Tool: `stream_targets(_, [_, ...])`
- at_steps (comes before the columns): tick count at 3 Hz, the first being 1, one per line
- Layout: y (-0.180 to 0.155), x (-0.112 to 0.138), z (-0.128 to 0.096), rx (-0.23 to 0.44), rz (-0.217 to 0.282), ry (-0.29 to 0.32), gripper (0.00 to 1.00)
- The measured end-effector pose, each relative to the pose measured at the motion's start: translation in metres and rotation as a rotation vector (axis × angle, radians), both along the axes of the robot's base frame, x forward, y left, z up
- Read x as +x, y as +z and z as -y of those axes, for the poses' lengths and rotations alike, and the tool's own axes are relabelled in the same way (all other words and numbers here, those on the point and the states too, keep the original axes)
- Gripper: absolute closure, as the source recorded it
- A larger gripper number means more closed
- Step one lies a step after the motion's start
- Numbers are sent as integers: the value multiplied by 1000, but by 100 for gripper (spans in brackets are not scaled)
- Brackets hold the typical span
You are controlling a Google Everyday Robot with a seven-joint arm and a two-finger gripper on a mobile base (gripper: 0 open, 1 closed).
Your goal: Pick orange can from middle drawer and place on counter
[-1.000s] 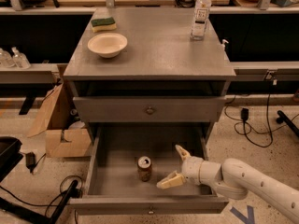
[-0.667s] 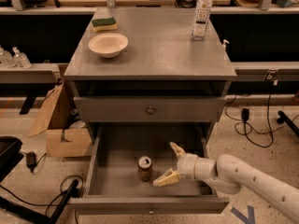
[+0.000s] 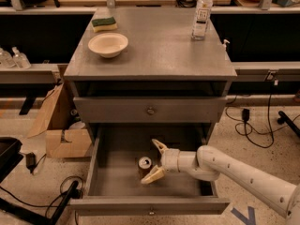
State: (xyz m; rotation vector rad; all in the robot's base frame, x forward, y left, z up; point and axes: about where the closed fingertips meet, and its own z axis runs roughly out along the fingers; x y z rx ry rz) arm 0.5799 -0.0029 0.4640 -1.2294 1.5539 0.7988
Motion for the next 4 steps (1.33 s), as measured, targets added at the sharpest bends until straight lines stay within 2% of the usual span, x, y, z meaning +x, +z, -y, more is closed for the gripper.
stream_targets(2, [-39,5,-22,-61,17,55,0])
stream_targets(3, [-55,7,-27,-94,8,68,17])
stream_targets(4, [-63,7,-28,-107,-1,67,40])
